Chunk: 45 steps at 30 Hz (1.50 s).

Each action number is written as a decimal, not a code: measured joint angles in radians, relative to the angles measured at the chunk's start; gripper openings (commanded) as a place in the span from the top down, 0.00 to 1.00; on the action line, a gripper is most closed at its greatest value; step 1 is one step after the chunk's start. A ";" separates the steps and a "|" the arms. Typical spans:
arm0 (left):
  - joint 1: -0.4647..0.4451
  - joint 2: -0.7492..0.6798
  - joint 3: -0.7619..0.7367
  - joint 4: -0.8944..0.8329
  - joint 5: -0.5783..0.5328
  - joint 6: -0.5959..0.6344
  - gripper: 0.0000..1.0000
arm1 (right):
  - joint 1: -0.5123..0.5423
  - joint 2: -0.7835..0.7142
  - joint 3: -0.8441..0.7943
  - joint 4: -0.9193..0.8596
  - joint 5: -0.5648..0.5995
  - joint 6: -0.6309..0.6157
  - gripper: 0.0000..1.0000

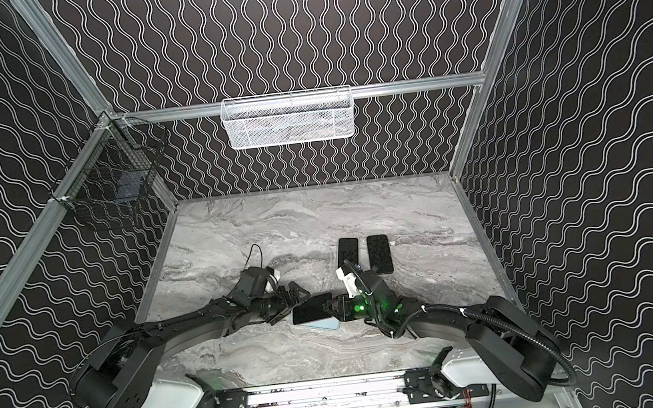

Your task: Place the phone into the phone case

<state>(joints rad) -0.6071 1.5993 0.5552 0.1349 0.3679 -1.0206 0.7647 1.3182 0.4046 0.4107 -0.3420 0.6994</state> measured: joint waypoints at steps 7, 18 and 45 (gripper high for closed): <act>0.000 -0.018 -0.002 -0.006 -0.005 -0.001 0.02 | 0.001 0.009 0.016 0.003 -0.021 0.026 0.97; -0.001 -0.076 -0.002 -0.079 -0.056 -0.022 0.02 | 0.001 -0.102 0.047 -0.183 0.049 0.109 1.00; 0.003 -0.021 -0.038 0.048 -0.040 -0.073 0.02 | 0.106 -0.047 0.014 -0.107 0.168 0.591 1.00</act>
<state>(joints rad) -0.6041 1.5780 0.5171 0.1833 0.3279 -1.0935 0.8703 1.2709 0.4191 0.3035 -0.1738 1.2900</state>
